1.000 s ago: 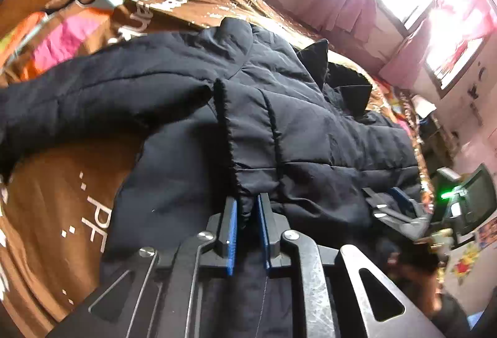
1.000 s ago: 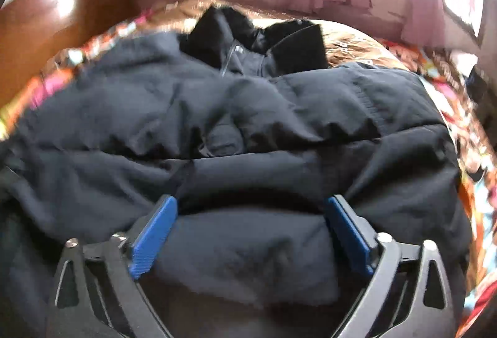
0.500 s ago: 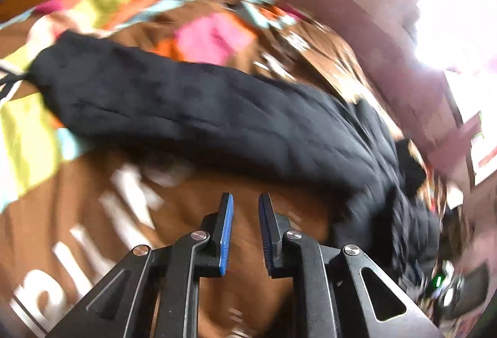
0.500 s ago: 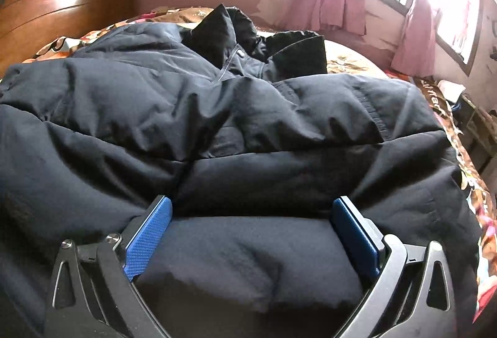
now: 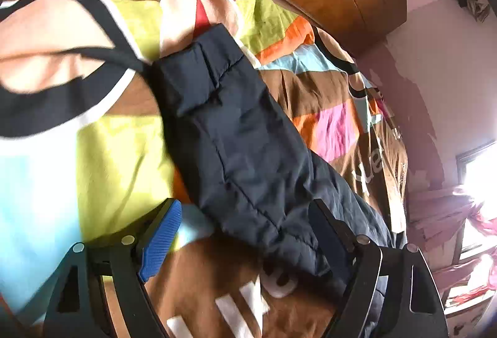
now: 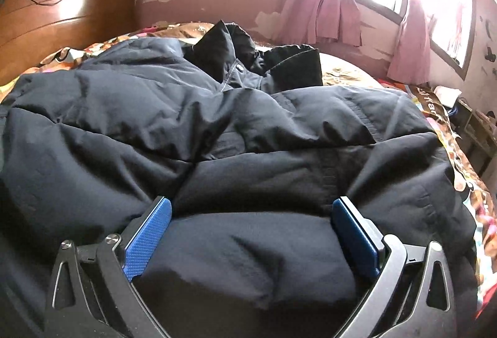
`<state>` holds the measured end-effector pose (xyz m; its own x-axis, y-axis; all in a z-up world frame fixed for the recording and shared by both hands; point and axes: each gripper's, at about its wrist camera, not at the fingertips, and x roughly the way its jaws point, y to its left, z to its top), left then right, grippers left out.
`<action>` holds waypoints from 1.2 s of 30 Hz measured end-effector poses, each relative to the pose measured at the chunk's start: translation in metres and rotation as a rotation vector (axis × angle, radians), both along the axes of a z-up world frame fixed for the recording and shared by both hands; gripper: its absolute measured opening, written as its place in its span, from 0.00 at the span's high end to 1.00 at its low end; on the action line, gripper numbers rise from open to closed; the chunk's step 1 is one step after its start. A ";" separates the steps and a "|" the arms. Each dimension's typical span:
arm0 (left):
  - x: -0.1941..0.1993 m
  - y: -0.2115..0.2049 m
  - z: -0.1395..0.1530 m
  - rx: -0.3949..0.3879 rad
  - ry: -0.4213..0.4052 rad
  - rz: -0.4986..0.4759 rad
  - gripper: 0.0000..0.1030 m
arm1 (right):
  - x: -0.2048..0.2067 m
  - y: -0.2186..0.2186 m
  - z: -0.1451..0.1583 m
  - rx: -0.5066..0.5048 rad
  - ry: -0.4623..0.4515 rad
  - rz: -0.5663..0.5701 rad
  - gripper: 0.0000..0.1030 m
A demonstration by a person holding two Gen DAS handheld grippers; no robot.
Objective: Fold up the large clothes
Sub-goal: 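Grasp the other sleeve cuff with the left gripper and lift it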
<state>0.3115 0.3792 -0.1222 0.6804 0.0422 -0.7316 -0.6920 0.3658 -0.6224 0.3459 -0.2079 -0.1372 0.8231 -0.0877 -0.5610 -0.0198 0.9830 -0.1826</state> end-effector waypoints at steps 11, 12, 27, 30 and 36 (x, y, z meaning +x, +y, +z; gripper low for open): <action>0.035 -0.001 0.007 0.185 0.233 -0.058 0.86 | 0.000 0.001 0.011 0.044 -0.008 0.010 0.01; 0.033 0.001 0.010 0.181 0.218 -0.053 0.91 | -0.001 0.002 0.015 0.067 -0.014 0.019 0.01; 0.025 -0.050 0.159 0.558 -0.061 -0.143 0.96 | -0.001 0.073 0.018 0.220 0.088 0.271 0.01; 0.025 -0.072 0.199 0.617 -0.140 -0.225 0.96 | -0.002 0.065 0.021 0.248 0.093 0.250 0.01; 0.020 -0.144 0.267 0.803 -0.259 -0.404 0.96 | -0.026 0.040 0.034 0.324 0.065 0.239 0.01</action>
<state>0.3319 0.2353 0.1448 0.8914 0.1936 -0.4097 -0.2934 0.9356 -0.1963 0.3204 -0.1683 -0.1029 0.7610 0.2911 -0.5797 -0.2555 0.9559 0.1446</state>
